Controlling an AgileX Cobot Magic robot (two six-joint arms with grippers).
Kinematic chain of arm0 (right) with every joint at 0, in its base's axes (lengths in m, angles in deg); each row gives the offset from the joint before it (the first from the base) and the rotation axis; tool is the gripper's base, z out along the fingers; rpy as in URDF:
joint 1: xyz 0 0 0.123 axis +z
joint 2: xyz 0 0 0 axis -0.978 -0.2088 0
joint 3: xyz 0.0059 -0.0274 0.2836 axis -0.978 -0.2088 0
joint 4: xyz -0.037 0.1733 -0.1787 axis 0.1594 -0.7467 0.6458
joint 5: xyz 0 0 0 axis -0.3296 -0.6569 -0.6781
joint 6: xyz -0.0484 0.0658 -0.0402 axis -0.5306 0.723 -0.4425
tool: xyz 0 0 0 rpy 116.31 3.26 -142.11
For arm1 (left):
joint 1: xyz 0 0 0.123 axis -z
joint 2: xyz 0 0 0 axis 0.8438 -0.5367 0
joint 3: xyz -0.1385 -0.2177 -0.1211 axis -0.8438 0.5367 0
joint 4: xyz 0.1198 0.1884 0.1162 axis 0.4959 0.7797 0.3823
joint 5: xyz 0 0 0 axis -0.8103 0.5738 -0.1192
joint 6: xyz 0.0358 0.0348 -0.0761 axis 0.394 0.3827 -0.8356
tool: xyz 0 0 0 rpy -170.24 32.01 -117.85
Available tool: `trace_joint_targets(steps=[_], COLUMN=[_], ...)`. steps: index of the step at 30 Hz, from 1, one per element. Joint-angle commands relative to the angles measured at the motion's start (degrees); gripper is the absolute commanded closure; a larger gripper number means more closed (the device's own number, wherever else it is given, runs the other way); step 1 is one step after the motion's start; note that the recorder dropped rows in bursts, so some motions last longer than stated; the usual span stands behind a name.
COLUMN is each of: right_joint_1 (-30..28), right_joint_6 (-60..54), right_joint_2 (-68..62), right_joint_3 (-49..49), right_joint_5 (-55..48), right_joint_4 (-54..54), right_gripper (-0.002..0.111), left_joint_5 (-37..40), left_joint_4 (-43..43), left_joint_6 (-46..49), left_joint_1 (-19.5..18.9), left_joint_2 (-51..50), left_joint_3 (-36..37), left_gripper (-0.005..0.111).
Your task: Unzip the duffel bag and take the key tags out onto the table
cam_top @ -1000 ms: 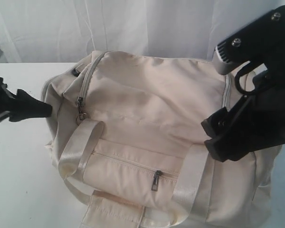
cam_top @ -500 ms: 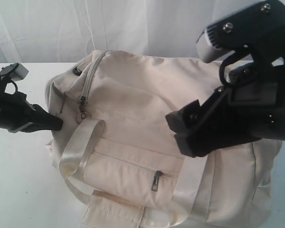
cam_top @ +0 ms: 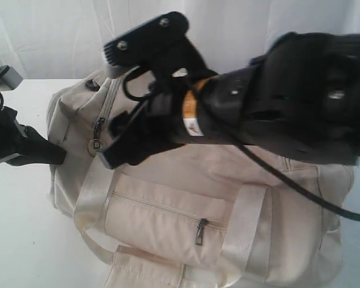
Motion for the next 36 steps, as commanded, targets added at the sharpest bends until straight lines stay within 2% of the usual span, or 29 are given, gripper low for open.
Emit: trace_joint_targets(steps=[1, 7, 18, 29, 36], right_joint_1=[-0.35, -0.35, -0.46, -1.04, -2.25], right_joint_6=[-0.33, -0.56, 0.06, 0.30, 1.47], right_joint_2=[-10.20, -18.54, -22.65, -25.32, -25.17], right_joint_3=[7.33, 12.19, 13.82, 13.82, 14.22], right_joint_5=[3.69, 8.09, 7.04, 8.16, 8.39], right_joint_4=[2.69, 7.77, 8.06, 6.65, 5.86], right_gripper=[0.038, 0.038, 0.039, 0.056, 0.090], left_joint_5=[2.77, 2.58, 2.07, 2.76, 3.39], left_joint_4=[1.11, 1.11, 1.11, 1.36, 1.57], left_joint_6=[-1.95, -2.36, -4.07, -4.27, -4.69], left_joint_1=[-0.02, -0.02, -0.02, -0.02, -0.02], left_joint_2=[4.18, 5.45, 5.45, 5.45, 5.45], left_joint_3=[0.03, 0.03, 0.03, 0.03, 0.03], left_gripper=[0.107, 0.107, 0.107, 0.107, 0.107])
